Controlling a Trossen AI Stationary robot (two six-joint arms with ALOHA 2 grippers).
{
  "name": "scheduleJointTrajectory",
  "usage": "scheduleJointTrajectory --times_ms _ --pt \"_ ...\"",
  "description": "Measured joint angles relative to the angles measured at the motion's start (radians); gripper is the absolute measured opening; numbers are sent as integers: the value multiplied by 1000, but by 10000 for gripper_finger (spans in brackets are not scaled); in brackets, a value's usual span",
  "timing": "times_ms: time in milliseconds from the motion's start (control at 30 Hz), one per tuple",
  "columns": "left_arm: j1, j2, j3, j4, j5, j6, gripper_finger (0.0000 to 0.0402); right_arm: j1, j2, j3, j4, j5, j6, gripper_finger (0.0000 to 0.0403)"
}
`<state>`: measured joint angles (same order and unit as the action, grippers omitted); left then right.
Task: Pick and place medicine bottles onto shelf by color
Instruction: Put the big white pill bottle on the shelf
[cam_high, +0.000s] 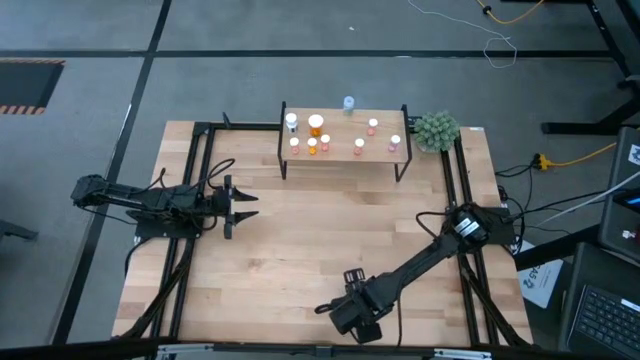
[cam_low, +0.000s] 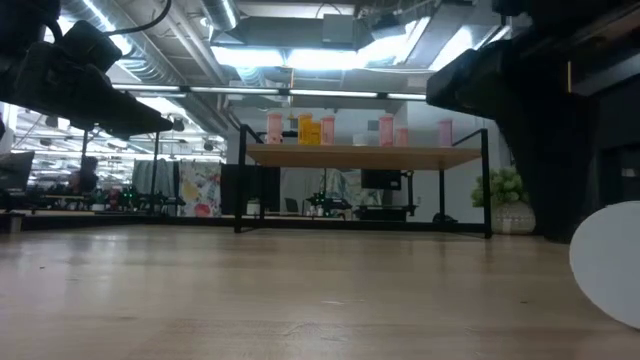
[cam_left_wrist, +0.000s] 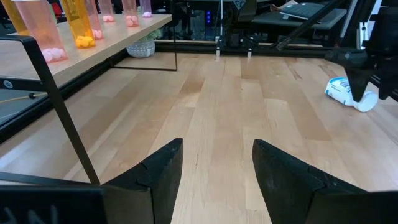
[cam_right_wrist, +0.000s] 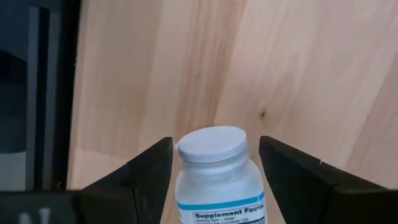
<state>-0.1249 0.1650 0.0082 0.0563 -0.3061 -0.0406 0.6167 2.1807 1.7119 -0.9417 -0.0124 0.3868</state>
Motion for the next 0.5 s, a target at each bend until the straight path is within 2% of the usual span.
scheduleJointTrajectory --times_ms 500 --pt "0 0 0 0 0 0 189 0 16 0 -37 0 -5 243"
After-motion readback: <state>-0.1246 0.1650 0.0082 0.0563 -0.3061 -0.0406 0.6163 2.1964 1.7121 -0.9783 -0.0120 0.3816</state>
